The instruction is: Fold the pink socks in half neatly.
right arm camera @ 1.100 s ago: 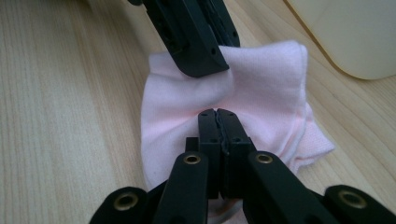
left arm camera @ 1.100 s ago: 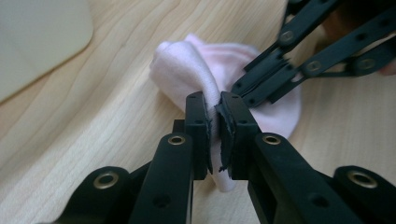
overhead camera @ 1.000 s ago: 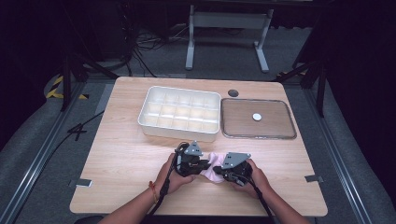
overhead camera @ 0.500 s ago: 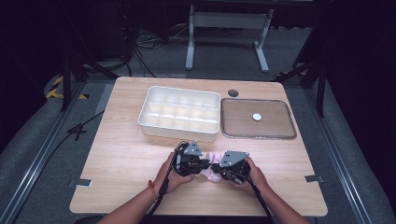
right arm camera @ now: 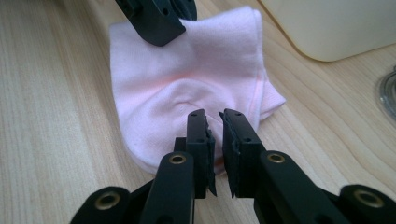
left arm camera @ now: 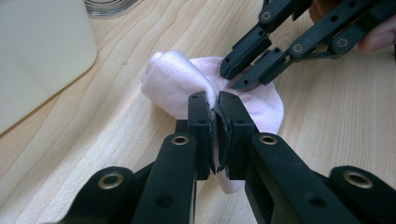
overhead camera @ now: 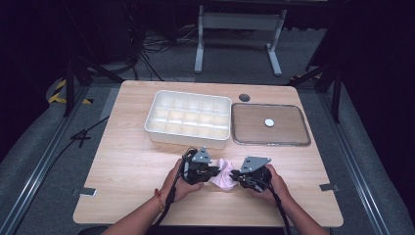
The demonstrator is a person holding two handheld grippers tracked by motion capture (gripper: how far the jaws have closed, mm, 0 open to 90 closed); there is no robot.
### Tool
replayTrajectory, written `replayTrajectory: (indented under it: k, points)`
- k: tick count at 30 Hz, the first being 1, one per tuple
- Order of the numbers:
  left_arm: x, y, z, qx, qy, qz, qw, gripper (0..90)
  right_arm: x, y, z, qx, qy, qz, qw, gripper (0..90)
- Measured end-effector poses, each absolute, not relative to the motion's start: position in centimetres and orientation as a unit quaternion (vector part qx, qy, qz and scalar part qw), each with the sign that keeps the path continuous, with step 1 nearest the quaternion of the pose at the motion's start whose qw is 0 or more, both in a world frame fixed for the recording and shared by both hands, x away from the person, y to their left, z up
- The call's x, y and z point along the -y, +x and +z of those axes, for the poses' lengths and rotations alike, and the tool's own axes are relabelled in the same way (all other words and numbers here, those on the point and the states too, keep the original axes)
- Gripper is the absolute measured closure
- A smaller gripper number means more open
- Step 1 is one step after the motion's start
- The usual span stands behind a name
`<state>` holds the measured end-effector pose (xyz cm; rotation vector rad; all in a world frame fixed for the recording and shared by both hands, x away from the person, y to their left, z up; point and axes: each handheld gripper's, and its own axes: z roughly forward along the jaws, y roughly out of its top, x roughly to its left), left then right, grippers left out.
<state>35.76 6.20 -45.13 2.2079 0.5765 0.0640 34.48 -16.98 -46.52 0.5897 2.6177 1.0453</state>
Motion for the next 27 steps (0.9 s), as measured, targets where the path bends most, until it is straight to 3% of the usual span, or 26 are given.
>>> replayTrajectory:
  k: [12, 14, 17, 27]
  points:
    - [-4.8, 35.5, -45.2, -0.211, 0.888, 0.037, 0.407, 83.4, 16.1, 34.5, -46.9, -0.903, 0.197, 0.358, 0.130, 85.4]
    - [-4.7, 35.5, -45.2, -0.210, 0.889, 0.039, 0.404, 84.1, 16.1, 34.5, -46.9, -0.903, 0.197, 0.359, 0.130, 84.3]
    - [-4.8, 35.5, -45.2, -0.207, 0.890, 0.039, 0.403, 84.6, 16.4, 34.5, -46.5, -0.898, 0.199, 0.369, 0.131, 74.5]
    - [-4.5, 35.3, -45.0, -0.201, 0.887, 0.037, 0.415, 84.7, 17.7, 35.0, -46.8, -0.897, 0.218, 0.364, 0.127, 76.8]
